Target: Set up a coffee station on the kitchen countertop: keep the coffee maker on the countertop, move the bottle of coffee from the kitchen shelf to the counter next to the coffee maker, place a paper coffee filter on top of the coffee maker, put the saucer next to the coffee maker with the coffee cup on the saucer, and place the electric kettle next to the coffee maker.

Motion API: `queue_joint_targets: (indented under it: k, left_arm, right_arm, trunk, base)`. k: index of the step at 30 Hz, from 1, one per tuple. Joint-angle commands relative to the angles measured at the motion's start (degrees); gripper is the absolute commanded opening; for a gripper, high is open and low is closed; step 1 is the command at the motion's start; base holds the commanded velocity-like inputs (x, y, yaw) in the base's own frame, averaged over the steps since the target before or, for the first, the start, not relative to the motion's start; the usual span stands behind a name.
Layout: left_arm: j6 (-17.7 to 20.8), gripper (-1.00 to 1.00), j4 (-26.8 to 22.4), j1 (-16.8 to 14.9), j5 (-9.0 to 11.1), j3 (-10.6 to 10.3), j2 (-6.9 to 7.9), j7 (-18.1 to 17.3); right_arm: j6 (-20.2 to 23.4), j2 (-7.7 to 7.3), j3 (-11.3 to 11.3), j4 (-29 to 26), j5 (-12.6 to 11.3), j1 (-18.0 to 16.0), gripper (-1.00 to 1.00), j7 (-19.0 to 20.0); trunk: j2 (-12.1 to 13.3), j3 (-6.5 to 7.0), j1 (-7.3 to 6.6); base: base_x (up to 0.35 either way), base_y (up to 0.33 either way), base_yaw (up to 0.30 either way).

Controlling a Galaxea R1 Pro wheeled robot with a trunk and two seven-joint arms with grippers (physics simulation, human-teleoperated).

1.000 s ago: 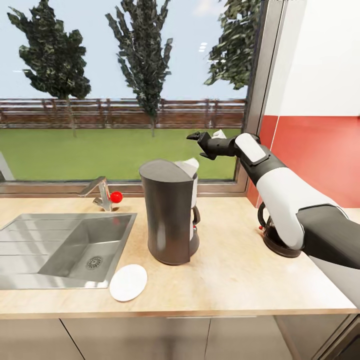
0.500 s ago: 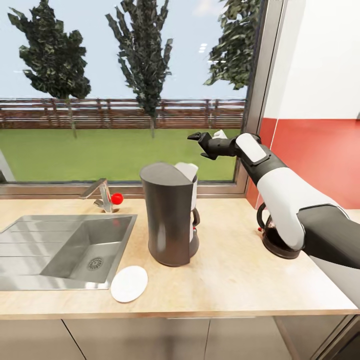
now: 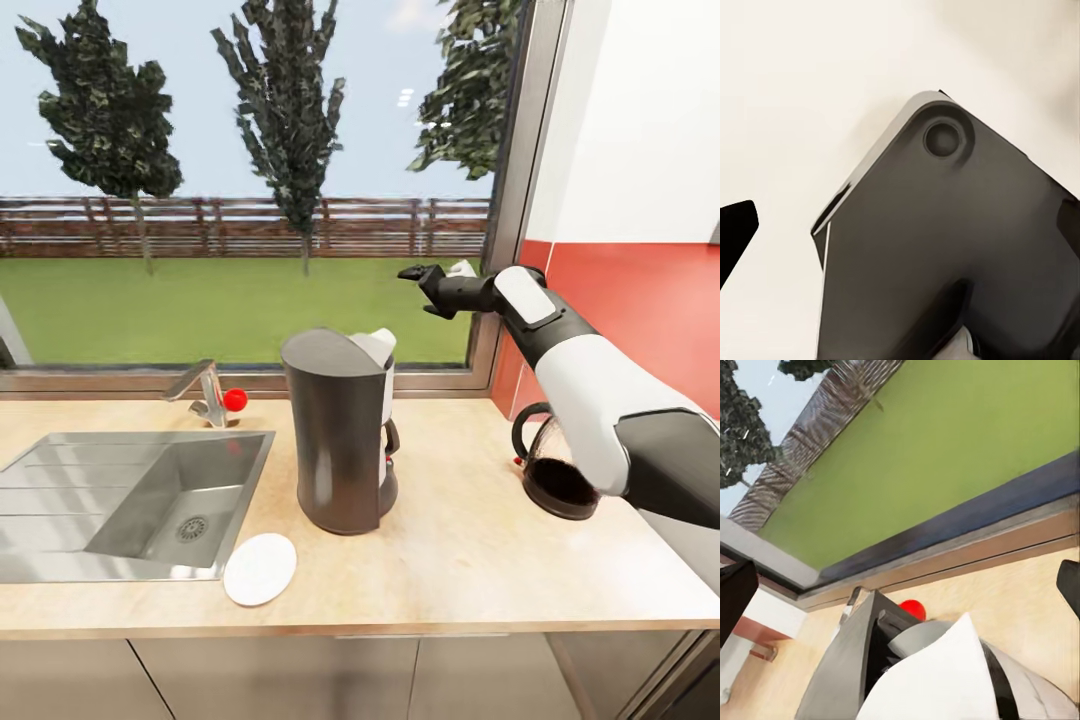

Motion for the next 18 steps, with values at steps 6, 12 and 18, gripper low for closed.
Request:
queue_joint_targets:
  k: [6, 12, 18]
  left_arm:
    - [-0.61, 1.0, -0.23, 0.02, -0.21, 0.54, -0.02, -0.16]
    - [-1.3, 1.0, -0.29, 0.02, -0.21, 0.59, -0.02, -0.16]
    - [-1.12, 1.0, -0.36, 0.02, -0.21, 0.58, -0.1, -0.16]
  right_arm:
    - [0.67, -2.85, 0.37, 0.0, -0.29, -0.05, 1.0, -0.24]
    - [0.75, -3.41, 0.37, 1.13, -0.25, -0.05, 1.0, -0.54]
    - [0.23, -3.36, 0.37, 4.64, 2.9, -0.05, 1.0, -0.52]
  trunk:
    - [0.74, 0.27, -0.42]
    - [0.74, 0.27, -0.42]
    - [0.74, 0.27, -0.42]
  base:
    - [0.0, 0.0, 0.0]
    - [-0.102, 0.0, 0.0]
    - [-0.286, 0.0, 0.0]
